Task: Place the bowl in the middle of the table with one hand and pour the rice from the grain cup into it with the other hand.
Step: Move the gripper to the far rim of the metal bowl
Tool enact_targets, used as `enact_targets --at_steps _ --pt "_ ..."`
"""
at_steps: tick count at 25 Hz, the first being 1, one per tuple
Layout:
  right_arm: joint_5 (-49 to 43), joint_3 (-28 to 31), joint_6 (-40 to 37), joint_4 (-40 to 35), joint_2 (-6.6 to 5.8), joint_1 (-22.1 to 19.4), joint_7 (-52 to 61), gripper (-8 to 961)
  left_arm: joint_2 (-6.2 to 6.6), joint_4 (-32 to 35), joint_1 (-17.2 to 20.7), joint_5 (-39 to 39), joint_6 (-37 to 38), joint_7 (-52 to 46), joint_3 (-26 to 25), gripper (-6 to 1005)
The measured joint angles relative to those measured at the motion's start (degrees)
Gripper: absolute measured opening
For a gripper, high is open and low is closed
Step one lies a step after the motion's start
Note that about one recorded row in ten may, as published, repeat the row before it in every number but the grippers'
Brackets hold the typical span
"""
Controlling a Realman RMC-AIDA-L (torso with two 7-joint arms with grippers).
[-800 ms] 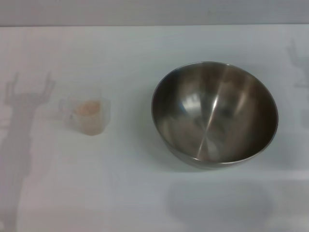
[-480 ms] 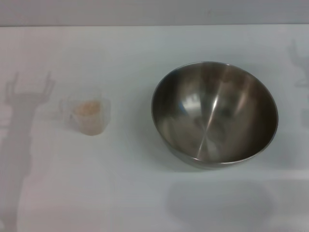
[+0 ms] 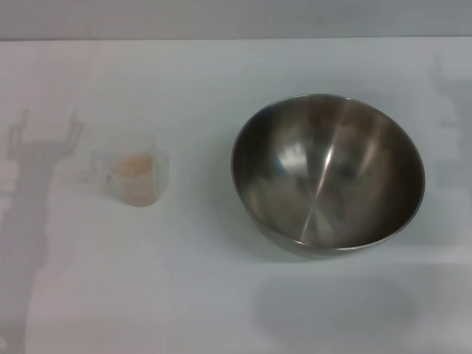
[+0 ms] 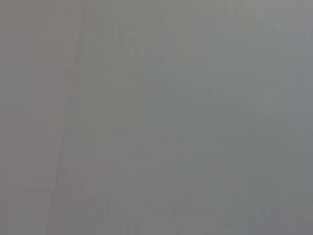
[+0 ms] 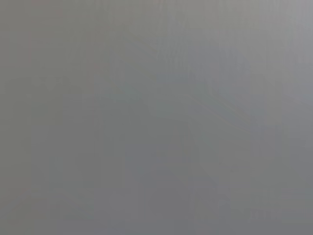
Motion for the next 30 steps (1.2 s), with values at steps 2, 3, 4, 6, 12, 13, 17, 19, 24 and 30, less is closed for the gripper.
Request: enact_targets --at_steps 2,3,4,6,12,13,17,19,24,30 --pt "0.00 0.33 5.38 -4.98 -0.19 -0.90 -0.42 757 0.03 0.00 0.00 0.01 0.01 0.00 0.00 833" --pt "0.00 0.74 9.31 -8.06 -0.31 -1.54 -0.87 757 0.06 0.00 0.00 0.01 0.01 0.00 0.00 833" --pt "-0.03 1.39 13.88 -11.65 -0.39 -2.24 -1.43 757 0.07 0.00 0.00 0.01 0.00 0.00 0.00 833" --pt "-0.34 3.71 23.93 -18.48 -0.44 -3.49 -3.17 757 0.09 0.06 0.01 0.01 0.00 0.00 0.01 833" --pt "-3.11 14.44 58.65 -38.00 -0.24 -6.36 -5.10 757 0.17 0.20 0.13 0.01 0.00 0.00 0.00 833" --pt "-3.16 16.46 64.78 -40.78 -0.26 -6.56 -5.10 757 0.18 0.33 0.10 0.01 0.00 0.00 0.00 833" --pt "-3.30 23.65 87.94 -50.00 -0.40 -6.70 -5.13 757 0.18 0.74 0.03 0.01 0.00 0.00 0.00 833" --pt "-3.39 27.82 99.85 -54.39 -0.43 -6.35 -5.29 757 0.18 0.80 0.01 0.01 0.00 0.00 0.01 833" --pt "-3.73 39.20 130.10 -62.44 -0.79 -3.04 -5.57 756 0.26 0.81 -0.08 0.00 0.16 0.00 -0.02 833" --pt "-3.86 49.52 156.71 -63.77 -2.92 3.09 -5.61 756 0.26 0.80 -0.31 -0.07 0.04 0.00 -0.51 833"
